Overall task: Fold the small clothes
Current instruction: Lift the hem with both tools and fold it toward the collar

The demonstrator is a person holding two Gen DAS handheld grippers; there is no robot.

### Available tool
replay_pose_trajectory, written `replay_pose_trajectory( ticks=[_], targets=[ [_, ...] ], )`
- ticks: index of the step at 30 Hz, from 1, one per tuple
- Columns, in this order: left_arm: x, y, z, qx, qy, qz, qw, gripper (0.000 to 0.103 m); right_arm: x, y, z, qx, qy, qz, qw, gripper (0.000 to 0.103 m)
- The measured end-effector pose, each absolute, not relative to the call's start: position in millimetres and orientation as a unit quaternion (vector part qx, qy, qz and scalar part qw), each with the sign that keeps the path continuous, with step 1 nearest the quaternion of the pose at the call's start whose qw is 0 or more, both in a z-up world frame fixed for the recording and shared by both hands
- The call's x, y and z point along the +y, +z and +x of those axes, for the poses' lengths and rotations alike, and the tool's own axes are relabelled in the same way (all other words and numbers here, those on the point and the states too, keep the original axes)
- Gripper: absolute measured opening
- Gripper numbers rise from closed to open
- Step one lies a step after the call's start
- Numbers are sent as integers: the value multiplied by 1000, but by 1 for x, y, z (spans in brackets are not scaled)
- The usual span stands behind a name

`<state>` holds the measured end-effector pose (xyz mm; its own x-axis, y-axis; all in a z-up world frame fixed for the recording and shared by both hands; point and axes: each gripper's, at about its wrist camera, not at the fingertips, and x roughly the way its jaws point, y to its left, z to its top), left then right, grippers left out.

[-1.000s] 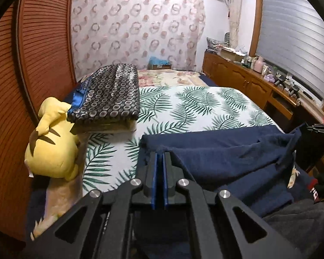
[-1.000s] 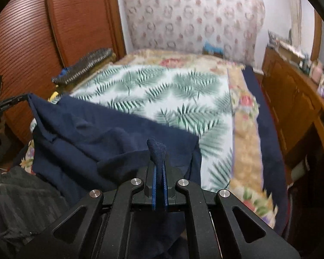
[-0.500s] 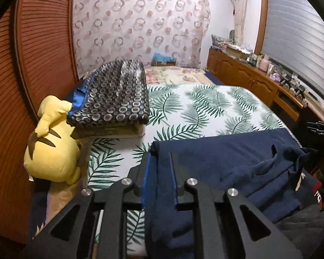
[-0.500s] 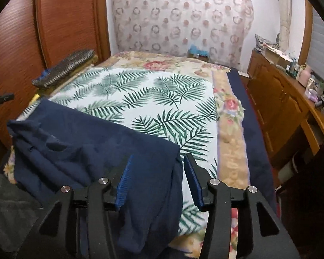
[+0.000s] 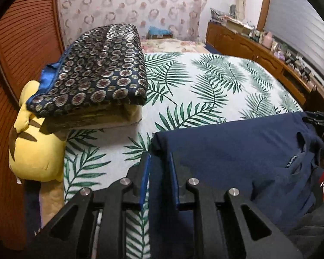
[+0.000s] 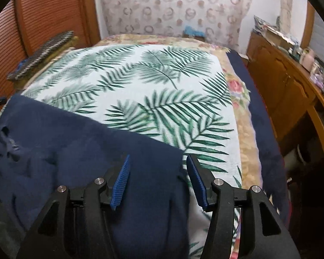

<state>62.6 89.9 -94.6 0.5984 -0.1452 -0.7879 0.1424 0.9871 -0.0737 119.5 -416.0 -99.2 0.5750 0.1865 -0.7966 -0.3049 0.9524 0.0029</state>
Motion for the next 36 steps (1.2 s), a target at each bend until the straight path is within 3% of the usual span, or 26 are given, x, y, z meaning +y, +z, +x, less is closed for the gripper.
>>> replay_pose_trajectory(
  ticks=[11,18,22,30,33,36],
  targets=[
    [82,-112,84,467,-89,8,880,18,-423,-106,122,438,141,-44,887,63],
    [88,-114,91,469,-97,-11,878,25,-423,-107,122,436,142,-42,888,65],
    [95,-115,93,471,-95,-21,877,34,-424,-107,121,436,144,-42,887,65],
    [98,-113,98,480,-95,-10,872,39,-424,-105,121,441,158,-47,882,65],
    [96,-113,99,479,-95,-3,872,39,-422,-105,120,440,167,-49,881,60],
    [92,-113,100,477,-94,3,874,39,-419,-104,118,438,180,-51,879,46]
  ],
)
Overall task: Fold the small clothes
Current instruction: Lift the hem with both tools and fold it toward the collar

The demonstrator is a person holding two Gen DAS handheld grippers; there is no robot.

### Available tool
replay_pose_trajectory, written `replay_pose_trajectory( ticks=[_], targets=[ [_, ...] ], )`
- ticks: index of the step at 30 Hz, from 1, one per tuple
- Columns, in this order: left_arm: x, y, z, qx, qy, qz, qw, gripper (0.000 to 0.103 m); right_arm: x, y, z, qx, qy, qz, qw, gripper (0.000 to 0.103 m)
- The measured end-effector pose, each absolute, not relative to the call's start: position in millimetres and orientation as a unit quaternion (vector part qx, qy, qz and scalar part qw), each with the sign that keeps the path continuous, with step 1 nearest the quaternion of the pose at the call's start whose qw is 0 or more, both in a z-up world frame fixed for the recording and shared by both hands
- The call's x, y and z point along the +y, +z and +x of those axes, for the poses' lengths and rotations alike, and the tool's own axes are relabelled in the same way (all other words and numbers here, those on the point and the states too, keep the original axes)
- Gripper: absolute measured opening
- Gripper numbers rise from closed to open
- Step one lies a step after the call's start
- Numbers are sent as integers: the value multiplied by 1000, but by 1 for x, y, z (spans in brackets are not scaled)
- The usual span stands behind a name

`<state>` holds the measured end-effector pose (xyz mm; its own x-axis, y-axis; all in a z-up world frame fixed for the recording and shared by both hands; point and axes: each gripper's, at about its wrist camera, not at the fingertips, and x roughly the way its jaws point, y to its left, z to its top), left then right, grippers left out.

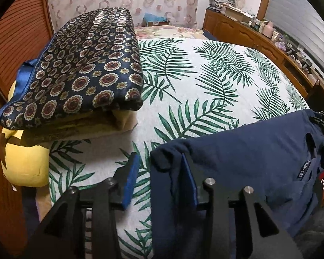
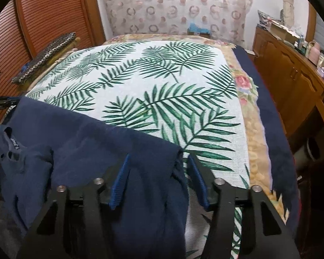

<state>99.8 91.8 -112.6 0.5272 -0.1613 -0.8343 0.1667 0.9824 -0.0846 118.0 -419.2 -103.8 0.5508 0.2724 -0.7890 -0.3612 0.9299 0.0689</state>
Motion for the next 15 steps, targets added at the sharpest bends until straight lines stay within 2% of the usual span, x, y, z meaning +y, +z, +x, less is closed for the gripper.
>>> replay_pose_trajectory(
  ticks=[1,2,3,4,5,6,8,9,15],
  targets=[
    [90,-113,100,476,-94,4,874,39,-419,-104,117,438,183,-52,879,42],
    [90,-113,100,475,-93,2,875,39,-418,-104,117,439,190,-48,877,31],
    [89,-114,101,475,-93,0,875,39,-419,-103,117,442,200,-38,874,24],
    [89,-114,100,473,-93,1,876,36,-418,-103,117,445,211,-27,870,15],
    [87,-115,99,470,-100,3,877,31,-416,-102,115,443,214,-29,870,13],
    [85,-115,97,468,-111,0,877,21,-413,-101,113,440,220,-31,870,12],
    [79,-114,93,465,-114,6,878,13,-410,-97,108,434,233,-22,870,10],
    [77,-113,90,463,-116,9,879,5,-410,-94,106,429,236,-18,872,10],
    [77,-74,52,395,-116,-26,911,2,-414,-47,75,372,243,-3,896,8]
  ],
)
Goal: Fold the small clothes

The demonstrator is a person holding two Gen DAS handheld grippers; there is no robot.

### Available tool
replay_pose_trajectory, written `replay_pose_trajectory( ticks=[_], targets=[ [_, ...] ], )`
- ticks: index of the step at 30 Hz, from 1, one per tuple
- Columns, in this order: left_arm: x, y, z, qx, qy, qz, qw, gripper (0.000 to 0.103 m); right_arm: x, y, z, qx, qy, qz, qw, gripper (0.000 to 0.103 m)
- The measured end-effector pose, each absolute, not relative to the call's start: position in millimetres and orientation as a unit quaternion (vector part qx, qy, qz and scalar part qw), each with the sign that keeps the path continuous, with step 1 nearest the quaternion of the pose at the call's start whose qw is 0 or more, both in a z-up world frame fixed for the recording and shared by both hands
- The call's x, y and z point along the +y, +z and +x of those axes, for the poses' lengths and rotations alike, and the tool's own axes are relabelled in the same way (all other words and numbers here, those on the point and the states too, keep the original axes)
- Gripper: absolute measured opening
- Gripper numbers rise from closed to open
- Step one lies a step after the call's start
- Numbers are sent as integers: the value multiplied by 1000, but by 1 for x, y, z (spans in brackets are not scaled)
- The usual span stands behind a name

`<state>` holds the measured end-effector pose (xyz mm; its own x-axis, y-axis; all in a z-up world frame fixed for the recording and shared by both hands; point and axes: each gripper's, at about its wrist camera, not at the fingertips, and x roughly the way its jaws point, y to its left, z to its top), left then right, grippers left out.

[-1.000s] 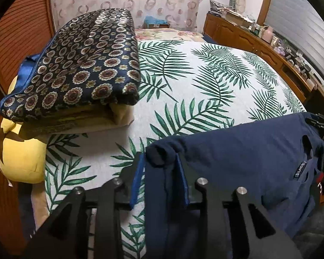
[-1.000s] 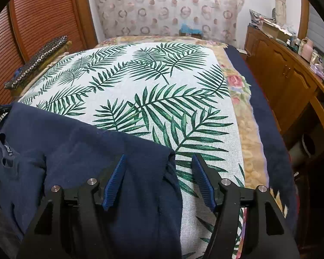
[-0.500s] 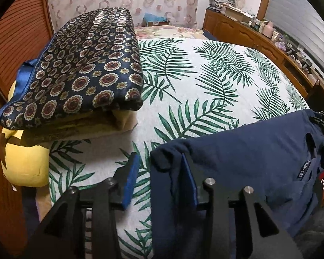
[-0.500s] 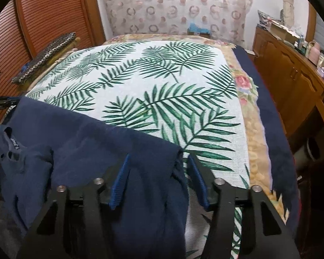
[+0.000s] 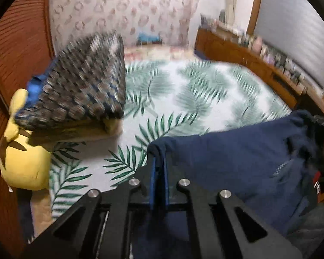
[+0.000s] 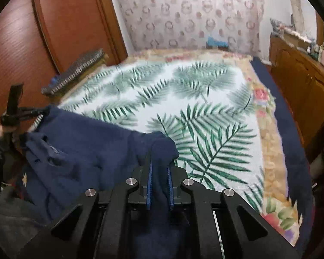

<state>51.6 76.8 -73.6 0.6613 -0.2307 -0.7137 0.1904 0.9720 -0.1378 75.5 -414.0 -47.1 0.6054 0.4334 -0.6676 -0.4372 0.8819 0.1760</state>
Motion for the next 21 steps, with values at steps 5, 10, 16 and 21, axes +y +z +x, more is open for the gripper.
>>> replay_pose_trajectory(
  ticks=[5,10,16,21],
  targets=[
    [83,-20,-1,312,-104,-50,943,2,-418,1,44,326,247,-8,913,8],
    [87,17,-35,259,-110,-58,958,2,-419,45,15,284,248,-16,926,8],
    [92,63,-57,205,-115,-55,970,2,-422,92,-12,237,252,-21,938,8],
    [98,106,-67,158,-121,-53,978,2,-423,132,-25,192,251,-18,948,8]
  ],
)
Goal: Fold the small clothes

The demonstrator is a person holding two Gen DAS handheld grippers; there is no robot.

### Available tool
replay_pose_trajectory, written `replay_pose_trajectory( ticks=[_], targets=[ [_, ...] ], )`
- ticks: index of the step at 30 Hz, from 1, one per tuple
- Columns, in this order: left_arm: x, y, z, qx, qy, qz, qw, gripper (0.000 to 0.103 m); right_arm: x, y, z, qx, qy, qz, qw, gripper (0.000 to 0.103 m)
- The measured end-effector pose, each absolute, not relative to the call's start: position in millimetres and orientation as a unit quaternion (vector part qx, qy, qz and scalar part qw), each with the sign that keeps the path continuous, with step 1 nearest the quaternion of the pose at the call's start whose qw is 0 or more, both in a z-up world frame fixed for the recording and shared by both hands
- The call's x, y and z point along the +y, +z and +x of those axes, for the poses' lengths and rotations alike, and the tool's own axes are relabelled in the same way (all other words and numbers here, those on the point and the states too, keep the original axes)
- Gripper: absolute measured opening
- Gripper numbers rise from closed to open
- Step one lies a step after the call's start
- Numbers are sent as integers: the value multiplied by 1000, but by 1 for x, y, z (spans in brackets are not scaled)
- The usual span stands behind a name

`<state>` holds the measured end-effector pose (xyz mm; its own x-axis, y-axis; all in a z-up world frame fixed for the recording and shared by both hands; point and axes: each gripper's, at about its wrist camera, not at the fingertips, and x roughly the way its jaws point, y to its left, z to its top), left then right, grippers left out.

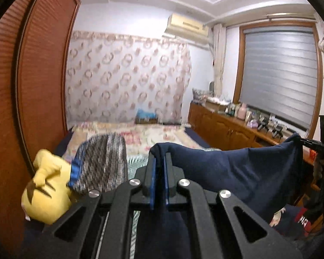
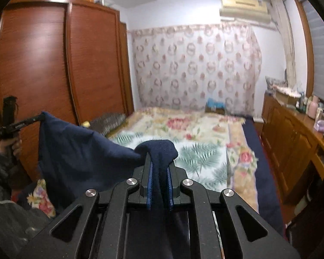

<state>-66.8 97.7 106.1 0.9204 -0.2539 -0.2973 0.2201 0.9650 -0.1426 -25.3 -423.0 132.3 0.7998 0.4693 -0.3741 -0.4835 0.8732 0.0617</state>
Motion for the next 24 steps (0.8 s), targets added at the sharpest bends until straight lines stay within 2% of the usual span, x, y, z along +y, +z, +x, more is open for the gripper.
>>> replay_pose_trajectory(
  ticks=[5,16,20,24],
  targets=[
    [100,144,-75,120,-121,-37,985,2,-425,176,-40,144,247,-19,958,8],
    [94,220,-79,53,-127,4,991,2,-433,251,-49,98,210,-33,972,8],
    [91,241,-67,37,-132,13,990,2,-436,267,-45,87,197,-45,975,8],
    [87,240,-33,52,-130,17,990,2,-438,260,-13,110,181,-56,976,8]
  ],
)
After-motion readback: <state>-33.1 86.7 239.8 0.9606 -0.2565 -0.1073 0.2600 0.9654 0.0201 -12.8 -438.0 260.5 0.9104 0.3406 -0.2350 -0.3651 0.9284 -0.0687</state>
